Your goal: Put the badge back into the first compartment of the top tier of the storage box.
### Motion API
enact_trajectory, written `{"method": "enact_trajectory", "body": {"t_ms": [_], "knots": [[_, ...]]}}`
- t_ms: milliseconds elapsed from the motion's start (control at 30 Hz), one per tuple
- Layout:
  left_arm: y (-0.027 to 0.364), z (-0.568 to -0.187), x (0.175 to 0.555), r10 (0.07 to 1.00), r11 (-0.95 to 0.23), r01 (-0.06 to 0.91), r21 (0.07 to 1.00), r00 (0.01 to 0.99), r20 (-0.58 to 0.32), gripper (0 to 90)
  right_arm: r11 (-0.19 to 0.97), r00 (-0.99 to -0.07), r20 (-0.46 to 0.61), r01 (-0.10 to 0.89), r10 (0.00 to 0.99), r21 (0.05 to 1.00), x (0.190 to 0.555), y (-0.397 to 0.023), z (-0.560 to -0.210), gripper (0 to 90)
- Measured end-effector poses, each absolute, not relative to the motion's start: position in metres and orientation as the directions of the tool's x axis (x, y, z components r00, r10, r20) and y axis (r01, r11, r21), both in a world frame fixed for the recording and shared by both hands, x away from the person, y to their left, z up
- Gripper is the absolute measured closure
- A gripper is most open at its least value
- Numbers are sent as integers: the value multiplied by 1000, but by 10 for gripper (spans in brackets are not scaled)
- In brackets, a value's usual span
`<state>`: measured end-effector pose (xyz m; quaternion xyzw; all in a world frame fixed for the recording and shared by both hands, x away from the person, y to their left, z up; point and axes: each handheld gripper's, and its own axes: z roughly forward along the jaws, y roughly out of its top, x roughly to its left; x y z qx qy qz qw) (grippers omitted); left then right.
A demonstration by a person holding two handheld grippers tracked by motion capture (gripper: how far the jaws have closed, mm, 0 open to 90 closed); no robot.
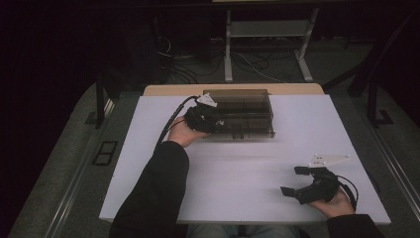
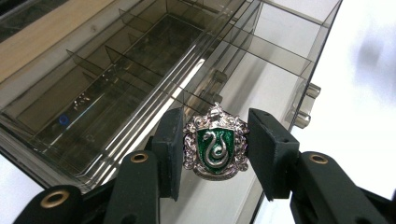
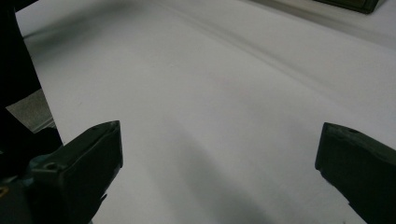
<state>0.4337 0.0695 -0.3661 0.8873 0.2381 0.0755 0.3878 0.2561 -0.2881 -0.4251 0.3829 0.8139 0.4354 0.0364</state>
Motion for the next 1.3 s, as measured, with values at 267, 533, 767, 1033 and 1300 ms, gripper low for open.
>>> {"method": "enact_trajectory", "body": {"t_ms": [267,533,767,1033,1300], "knots": [[70,-372,436,485,-588,381,714,872,-66,562,331,-708,271,588,653,738,256,-288,-425,5],[71,-375,439,490,-595,396,700,868,-74,557,331,-707,271,588,653,738,256,-288,-426,5],[74,-372,440,498,-574,402,713,863,-85,498,330,-706,273,590,654,737,256,-289,-425,5],[78,-367,438,498,-563,406,720,862,-97,463,331,-706,274,592,654,735,256,-288,-426,5],[83,-360,434,504,-551,414,725,857,-106,404,330,-706,275,592,652,735,256,-288,-425,5]]}}
